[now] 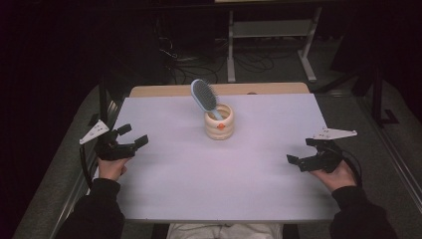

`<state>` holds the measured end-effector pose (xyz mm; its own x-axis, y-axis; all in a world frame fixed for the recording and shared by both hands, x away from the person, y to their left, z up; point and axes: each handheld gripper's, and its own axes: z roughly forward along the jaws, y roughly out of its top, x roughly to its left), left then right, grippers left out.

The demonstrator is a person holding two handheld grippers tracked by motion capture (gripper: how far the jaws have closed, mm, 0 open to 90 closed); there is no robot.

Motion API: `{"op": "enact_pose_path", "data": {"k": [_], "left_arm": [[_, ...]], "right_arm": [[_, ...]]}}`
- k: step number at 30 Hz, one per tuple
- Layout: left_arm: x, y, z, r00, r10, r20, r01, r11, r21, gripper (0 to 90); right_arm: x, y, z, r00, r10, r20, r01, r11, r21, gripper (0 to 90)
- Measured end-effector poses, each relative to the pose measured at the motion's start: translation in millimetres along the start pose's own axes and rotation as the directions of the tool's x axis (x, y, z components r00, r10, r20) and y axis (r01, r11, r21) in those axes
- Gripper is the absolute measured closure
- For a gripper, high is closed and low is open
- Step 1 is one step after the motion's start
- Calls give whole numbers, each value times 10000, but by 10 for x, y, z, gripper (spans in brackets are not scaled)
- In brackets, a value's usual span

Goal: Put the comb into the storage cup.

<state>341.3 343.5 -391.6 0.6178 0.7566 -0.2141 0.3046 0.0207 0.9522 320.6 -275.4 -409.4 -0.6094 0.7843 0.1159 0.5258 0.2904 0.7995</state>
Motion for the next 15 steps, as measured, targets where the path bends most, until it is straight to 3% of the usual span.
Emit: {"op": "enact_pose_path", "data": {"k": [15], "left_arm": [[41, -132, -274, 9983, -23, -586, 29, 9999, 110, 0]], "right_arm": [[8, 0, -1, 10000, -17, -22, 17, 10000, -10, 0]]}}
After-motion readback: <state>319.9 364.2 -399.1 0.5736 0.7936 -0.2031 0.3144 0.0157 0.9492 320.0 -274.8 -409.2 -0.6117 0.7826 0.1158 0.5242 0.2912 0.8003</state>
